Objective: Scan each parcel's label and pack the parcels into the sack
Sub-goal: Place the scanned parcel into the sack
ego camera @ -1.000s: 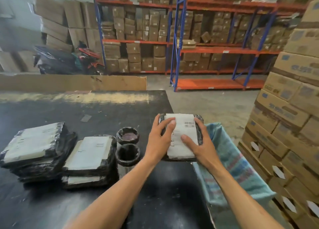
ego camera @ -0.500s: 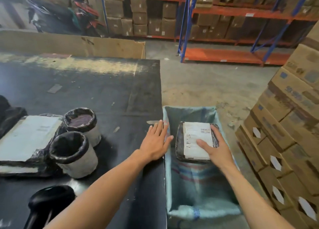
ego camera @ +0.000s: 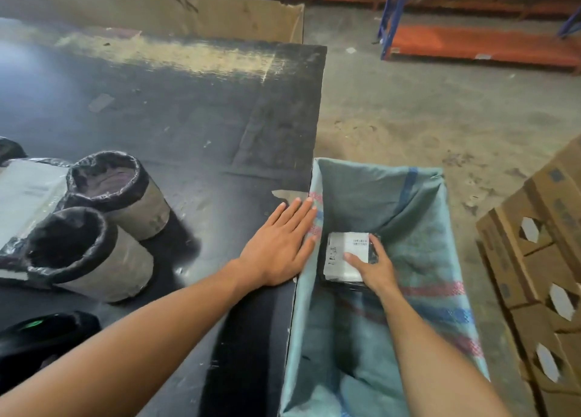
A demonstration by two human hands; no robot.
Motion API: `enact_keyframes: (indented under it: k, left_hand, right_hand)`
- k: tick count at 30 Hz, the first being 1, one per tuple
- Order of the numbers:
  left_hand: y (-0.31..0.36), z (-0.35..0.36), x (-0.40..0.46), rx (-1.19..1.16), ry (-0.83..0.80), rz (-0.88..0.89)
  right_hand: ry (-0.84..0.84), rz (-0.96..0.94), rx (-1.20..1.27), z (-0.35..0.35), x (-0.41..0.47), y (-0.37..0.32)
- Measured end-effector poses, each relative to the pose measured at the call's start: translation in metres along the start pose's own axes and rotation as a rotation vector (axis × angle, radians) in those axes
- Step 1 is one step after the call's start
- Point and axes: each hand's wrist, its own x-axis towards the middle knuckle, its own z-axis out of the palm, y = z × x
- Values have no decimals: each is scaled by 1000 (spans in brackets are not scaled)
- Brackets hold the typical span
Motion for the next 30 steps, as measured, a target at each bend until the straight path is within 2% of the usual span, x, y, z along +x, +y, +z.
enact_keyframes:
  k: [7, 13, 16, 20, 23, 26, 30]
  left_hand:
    - [2, -2, 1, 15, 14, 11]
    - [4, 2, -1, 43, 36, -6]
    - [4, 3, 0, 52, 49, -19]
    - [4, 5, 0, 52, 42, -22]
    - [4, 7, 0, 47, 52, -18]
    - [3, 7, 1, 44, 62, -21]
    - [2, 7, 1, 39, 52, -15]
  right_hand:
    - [-132, 6, -18, 44, 44, 23]
    - [-109, 13, -78, 71, 72, 37]
    - [-142, -20, -303, 79, 79, 49]
    - [-231, 13, -475, 88, 85, 59]
    - [-219, 37, -639, 91, 86, 57]
    - [-222, 87, -864, 94, 84, 48]
    - [-296, 40, -1179, 90, 86, 40]
